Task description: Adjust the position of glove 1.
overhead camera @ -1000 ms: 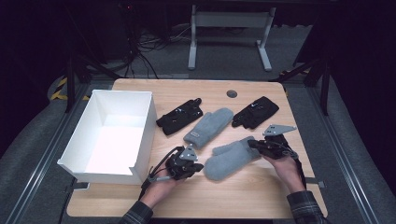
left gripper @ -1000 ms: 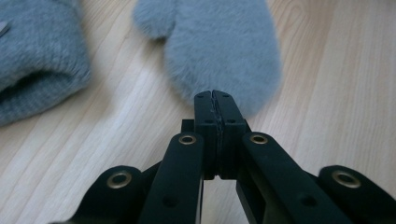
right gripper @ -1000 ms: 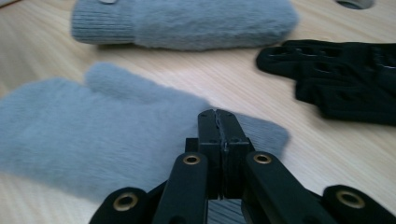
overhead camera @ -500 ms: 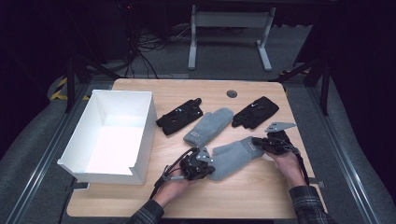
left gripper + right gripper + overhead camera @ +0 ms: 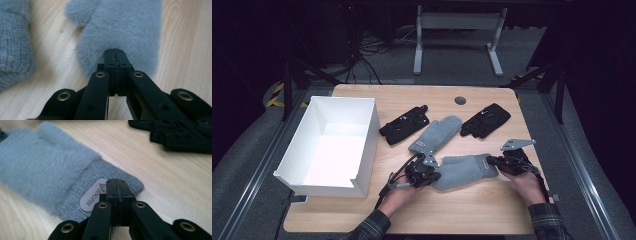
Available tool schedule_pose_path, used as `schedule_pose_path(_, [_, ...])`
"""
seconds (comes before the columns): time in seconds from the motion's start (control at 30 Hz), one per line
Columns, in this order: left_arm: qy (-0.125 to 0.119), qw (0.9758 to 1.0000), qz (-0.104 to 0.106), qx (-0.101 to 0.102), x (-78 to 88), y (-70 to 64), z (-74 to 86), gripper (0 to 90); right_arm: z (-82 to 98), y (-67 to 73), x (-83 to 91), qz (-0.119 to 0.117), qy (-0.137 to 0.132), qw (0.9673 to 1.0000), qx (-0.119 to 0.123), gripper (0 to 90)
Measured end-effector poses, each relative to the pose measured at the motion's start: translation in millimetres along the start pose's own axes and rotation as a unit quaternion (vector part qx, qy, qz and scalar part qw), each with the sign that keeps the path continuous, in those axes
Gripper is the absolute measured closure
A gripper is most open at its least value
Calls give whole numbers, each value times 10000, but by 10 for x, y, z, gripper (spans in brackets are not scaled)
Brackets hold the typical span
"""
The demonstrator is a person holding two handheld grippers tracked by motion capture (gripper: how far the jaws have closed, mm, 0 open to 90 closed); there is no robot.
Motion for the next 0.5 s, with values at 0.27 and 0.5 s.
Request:
schedule_pose_path(0.27, [-106, 9998, -66, 185, -83, 139, -72, 898, 130, 115, 183, -100, 49, 9999, 30, 900])
schedule_pose_path(0.5, [-176, 9992, -196, 284, -198, 347, -191, 898, 223, 274, 305, -180, 67, 9997, 119, 900])
Point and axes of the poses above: each handheld gripper's, and its own axes: x roughly backward along the jaws, z roughly out of its underside, y roughly to its left, the point moved 10 cm from there along -x, roughly forward along the jaws, and after that the axes turned 10 degrees about -y, right-handed, at the moved point
